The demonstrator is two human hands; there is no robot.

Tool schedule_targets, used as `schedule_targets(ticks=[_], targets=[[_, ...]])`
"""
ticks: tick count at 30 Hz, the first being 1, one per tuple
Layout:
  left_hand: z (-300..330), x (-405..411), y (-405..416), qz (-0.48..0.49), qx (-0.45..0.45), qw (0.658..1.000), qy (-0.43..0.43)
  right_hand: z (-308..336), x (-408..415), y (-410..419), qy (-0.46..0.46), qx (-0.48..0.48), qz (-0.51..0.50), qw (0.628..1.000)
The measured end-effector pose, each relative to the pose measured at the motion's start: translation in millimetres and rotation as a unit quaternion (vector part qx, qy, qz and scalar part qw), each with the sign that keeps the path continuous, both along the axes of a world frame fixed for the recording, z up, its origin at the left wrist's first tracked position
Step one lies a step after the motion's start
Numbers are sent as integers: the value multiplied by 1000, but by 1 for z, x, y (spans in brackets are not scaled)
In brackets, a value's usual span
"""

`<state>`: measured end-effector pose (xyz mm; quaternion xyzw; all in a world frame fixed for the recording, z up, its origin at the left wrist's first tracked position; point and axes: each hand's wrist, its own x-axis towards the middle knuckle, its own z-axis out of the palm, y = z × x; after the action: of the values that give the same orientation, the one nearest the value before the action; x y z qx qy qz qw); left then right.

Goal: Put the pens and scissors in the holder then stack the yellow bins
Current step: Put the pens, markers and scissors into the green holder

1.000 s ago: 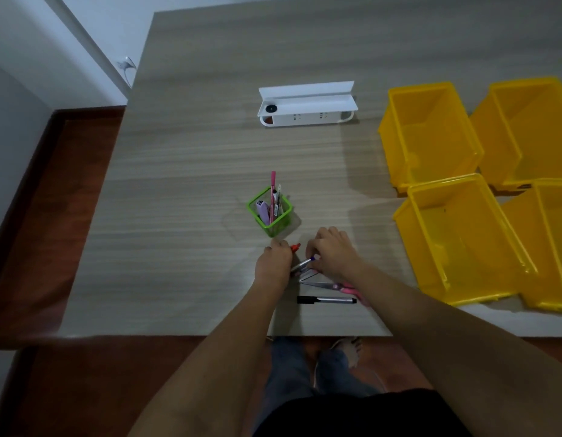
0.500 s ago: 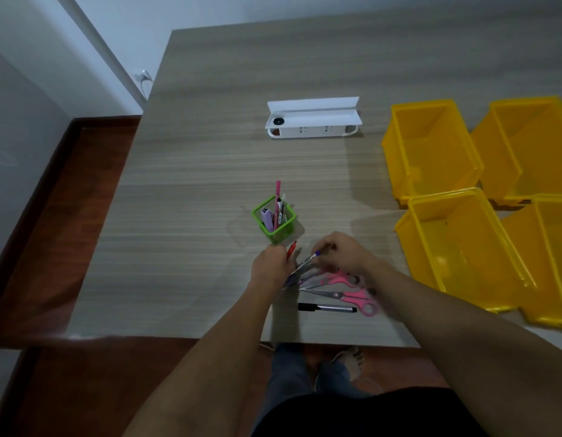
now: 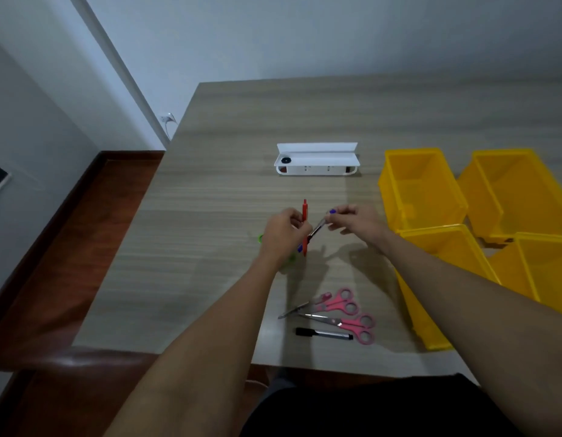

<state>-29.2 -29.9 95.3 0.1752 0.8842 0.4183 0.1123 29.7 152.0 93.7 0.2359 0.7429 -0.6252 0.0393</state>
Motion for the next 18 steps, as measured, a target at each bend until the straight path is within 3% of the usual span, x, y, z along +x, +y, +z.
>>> schedule_targets(ticks=[7,18], targets=[[25,-46,-24,37,13,998,44,24,-37,-15,42,16,-4,999],[-19,-52,-29,-33,-41,999,-11,3,-44,-45,5,23,34,999]])
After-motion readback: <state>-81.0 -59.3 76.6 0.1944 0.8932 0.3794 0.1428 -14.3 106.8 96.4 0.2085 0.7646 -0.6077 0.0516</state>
